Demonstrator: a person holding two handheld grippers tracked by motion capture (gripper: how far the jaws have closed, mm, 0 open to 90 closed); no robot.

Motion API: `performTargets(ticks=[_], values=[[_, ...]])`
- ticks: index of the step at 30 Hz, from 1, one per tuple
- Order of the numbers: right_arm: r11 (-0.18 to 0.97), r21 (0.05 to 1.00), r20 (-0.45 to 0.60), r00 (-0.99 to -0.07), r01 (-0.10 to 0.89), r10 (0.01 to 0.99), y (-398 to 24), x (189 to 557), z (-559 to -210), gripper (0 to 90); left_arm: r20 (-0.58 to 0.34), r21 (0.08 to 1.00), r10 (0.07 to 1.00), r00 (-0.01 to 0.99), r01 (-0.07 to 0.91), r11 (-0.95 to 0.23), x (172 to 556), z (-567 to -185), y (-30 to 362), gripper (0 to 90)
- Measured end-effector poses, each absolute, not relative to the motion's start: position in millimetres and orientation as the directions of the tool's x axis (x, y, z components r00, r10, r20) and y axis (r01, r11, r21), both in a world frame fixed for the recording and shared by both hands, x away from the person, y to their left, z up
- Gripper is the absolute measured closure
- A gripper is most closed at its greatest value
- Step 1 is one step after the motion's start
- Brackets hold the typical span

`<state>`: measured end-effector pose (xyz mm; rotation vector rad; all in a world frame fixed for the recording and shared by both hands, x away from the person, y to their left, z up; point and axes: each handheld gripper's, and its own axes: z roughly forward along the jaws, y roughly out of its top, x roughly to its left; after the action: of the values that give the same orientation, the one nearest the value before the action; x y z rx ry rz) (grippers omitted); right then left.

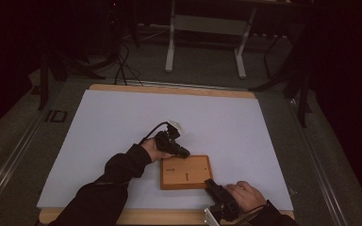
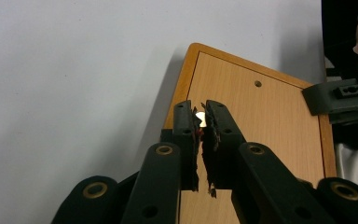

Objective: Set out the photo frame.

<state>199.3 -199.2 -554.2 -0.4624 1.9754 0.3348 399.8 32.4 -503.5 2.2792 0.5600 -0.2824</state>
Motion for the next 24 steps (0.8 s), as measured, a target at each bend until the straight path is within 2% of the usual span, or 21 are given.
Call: performTargets(ticks=[12,15,16,18,20,22,24], values=[[0.894,0.054,-0.906,-0.399,-0.445,-0.144,-199,199,-550,68.3,-0.305,0.637,0.335,0.891,0.453,-0.625,396,-501,30,82.0],[0.894,0.056,-0.902,-0.406,-0.444,-0.145,-198,199,-548,68.3,-0.298,0.644,0.333,0.894,0.446,-0.622,395,-499,30,66.1],[0.895,0.060,-0.900,-0.411,-0.443,-0.143,-198,200,-547,68.3,-0.294,0.648,0.330,0.897,0.441,-0.621,393,-498,30,63.9],[0.895,0.065,-0.898,-0.418,-0.441,-0.140,-198,200,-546,68.3,-0.270,0.654,0.336,0.902,0.428,-0.624,390,-495,30,50.2],[0.895,0.074,-0.895,-0.426,-0.440,-0.135,-199,201,-544,68.4,-0.257,0.663,0.325,0.910,0.411,-0.626,387,-492,31,47.4],[0.894,0.084,-0.889,-0.438,-0.439,-0.132,-198,202,-542,68.4,-0.247,0.669,0.312,0.917,0.394,-0.630,384,-489,33,37.7],[0.895,0.099,-0.884,-0.451,-0.434,-0.121,-198,202,-539,68.5,-0.232,0.677,0.315,0.920,0.385,-0.627,381,-485,34,33.7]])
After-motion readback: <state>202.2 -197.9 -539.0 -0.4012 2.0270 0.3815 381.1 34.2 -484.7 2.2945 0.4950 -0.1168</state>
